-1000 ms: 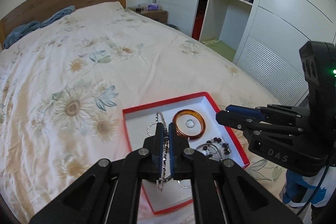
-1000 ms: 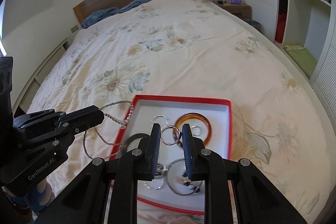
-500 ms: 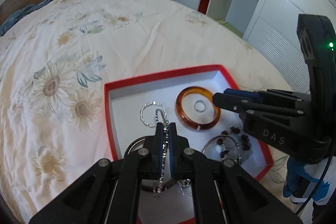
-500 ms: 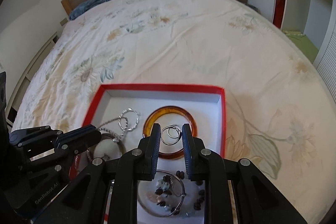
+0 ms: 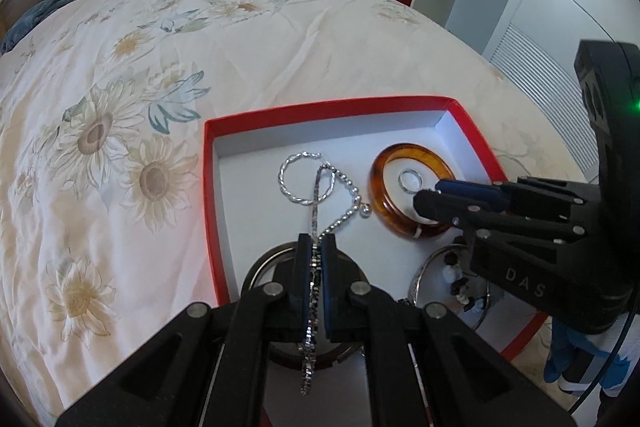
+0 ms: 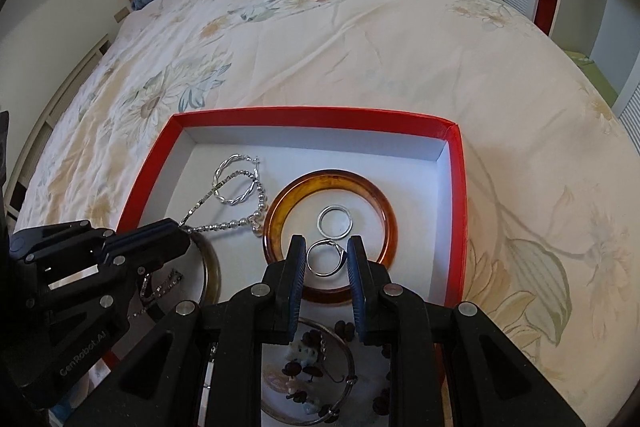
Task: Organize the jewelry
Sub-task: 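Carry the necklace and ring into the red box and release both, then withdraw both tools from the red box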
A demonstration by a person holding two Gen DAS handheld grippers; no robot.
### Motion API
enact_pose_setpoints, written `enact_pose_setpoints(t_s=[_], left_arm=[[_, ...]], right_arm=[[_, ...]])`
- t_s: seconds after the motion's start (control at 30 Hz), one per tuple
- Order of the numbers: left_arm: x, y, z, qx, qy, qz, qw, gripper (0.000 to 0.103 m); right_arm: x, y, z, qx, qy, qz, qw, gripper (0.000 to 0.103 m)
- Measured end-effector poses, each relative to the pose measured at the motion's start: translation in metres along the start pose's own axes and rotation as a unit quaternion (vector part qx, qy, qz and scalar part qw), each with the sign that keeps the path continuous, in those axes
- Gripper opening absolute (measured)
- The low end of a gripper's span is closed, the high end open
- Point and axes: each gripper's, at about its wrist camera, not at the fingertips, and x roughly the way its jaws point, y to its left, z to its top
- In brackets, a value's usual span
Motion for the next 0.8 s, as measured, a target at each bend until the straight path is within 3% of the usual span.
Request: enact_pose_setpoints(t_s=[0.3, 0.37, 0.43, 0.47, 0.8], left_arm=[[-0.014, -0.007, 0.000, 0.001, -0.002, 0.000, 1.0000, 0.006], [-0.020, -0.009, 0.000, 0.000, -0.005, 0.001, 1.0000, 0.009], [-0.027, -0.010, 0.000, -0.002, -0.011, 0.003, 0.9999, 0.027], [-0.031, -0.011, -0.001, -0.003, -0.015, 0.005, 0.9999, 0.030], [-0.081, -0.015, -0.010, -0.009, -0.051, 0.017, 0.9985, 0.038]], right_arm=[[-0.017, 0.003, -0.003, 0.001, -0.009, -0.002, 1.000, 0.044], [-0.025, 0.004, -0.004, 0.000, -0.013, -0.002, 1.000, 0.047], [-0.033, 0.007, -0.006, -0.001, -0.018, -0.003, 1.000, 0.050], [-0.038, 0.008, -0.007, -0.002, -0.021, -0.004, 1.000, 0.052], [-0.084, 0.026, -0.022, -0.008, -0.049, -0.008, 0.999, 0.064]])
